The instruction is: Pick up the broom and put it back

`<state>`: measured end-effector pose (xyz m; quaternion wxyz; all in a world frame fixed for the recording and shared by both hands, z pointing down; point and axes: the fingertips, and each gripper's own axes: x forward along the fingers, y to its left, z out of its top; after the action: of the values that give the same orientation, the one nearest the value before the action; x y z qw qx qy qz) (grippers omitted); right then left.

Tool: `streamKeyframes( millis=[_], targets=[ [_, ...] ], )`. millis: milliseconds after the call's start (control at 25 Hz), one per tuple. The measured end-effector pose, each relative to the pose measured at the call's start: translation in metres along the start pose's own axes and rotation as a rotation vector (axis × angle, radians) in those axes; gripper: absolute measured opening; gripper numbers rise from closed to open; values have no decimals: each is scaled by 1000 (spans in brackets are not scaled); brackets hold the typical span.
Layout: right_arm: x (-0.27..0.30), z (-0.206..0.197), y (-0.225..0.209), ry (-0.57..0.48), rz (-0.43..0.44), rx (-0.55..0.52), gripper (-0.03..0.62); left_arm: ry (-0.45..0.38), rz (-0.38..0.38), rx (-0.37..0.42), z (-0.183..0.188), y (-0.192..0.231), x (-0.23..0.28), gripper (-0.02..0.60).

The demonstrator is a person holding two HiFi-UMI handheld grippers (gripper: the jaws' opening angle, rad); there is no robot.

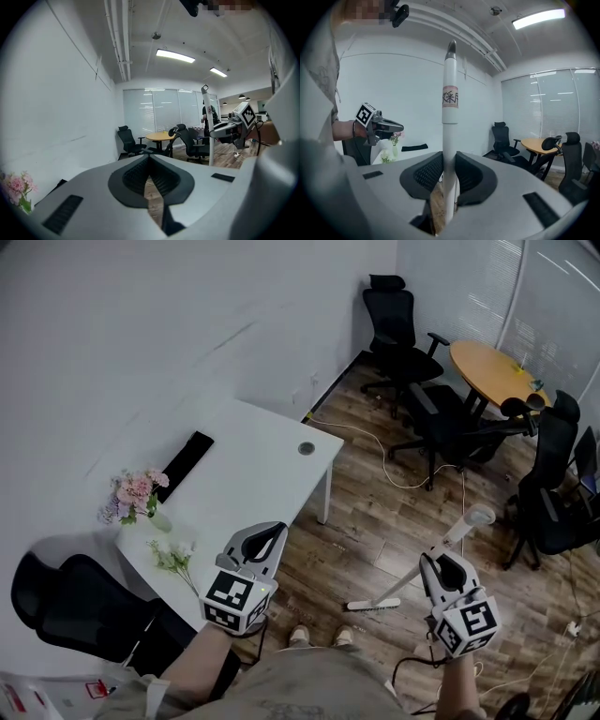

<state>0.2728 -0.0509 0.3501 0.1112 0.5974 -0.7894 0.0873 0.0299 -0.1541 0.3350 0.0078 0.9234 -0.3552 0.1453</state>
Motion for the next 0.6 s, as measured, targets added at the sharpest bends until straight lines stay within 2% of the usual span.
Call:
streamKeyframes(
  millis=[200, 600],
  targets=[
    [2, -2, 1, 6, 48, 21, 100, 21, 14, 1, -6, 0, -2, 17],
    [44, -12, 27, 70, 208, -60, 100, 96, 107, -41, -40, 18, -13, 17]
  ],
)
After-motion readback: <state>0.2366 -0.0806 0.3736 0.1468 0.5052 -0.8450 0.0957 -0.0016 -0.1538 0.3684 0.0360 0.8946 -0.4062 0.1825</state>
